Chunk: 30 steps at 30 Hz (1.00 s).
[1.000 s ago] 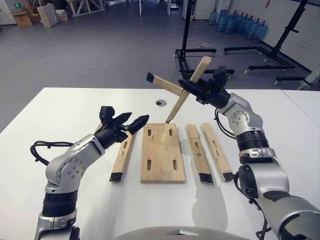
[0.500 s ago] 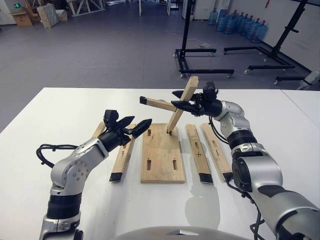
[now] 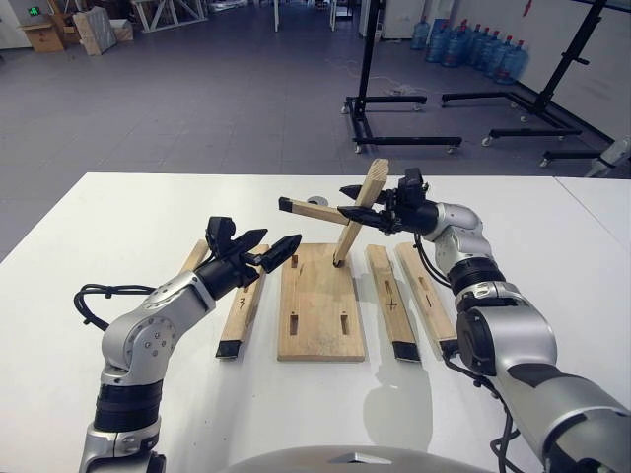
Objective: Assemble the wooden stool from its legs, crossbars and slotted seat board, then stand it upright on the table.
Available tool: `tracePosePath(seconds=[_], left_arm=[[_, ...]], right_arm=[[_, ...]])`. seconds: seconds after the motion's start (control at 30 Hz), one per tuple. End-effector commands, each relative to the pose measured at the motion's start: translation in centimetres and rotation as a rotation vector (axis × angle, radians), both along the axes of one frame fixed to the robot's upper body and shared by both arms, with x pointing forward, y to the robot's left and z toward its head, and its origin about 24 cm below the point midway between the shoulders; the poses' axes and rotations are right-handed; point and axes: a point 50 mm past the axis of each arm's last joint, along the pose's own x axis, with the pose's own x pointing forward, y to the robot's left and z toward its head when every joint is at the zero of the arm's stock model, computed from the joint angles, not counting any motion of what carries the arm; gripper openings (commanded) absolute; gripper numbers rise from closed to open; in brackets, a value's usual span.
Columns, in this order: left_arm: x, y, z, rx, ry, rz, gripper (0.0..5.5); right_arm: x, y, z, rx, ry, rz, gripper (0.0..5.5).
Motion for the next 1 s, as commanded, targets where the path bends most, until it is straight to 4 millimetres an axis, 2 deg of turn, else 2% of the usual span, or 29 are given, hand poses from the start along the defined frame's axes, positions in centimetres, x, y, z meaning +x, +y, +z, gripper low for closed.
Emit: tracePosePath(seconds=[0.03,0.4,0.8,1.0], left_arm=[[-0.1,-0.1,0.0,0.006,0.005,-0.010,5.37],[-0.2,-0.2,-0.1,0.004,0.008,-0.016,5.37],[-0.3,-0.4,-0.2,0.009,0.014,-0.023,5.37],[-0.3,-0.6,-0.2,0.010,0.011,-0.023,5.37]], right_arm=[[0.1,0.4,0.3,-0.029,-0.009,0.030,2.06],[0.4,-0.3,1.4,0.003,-0.024,0.014,2.06],[-0.1,0.2,-0.1,-0.070,-0.012,0.056,2.06],[-0.4,0.3,-1.7,-0.204,0.155,0.118,2.06]])
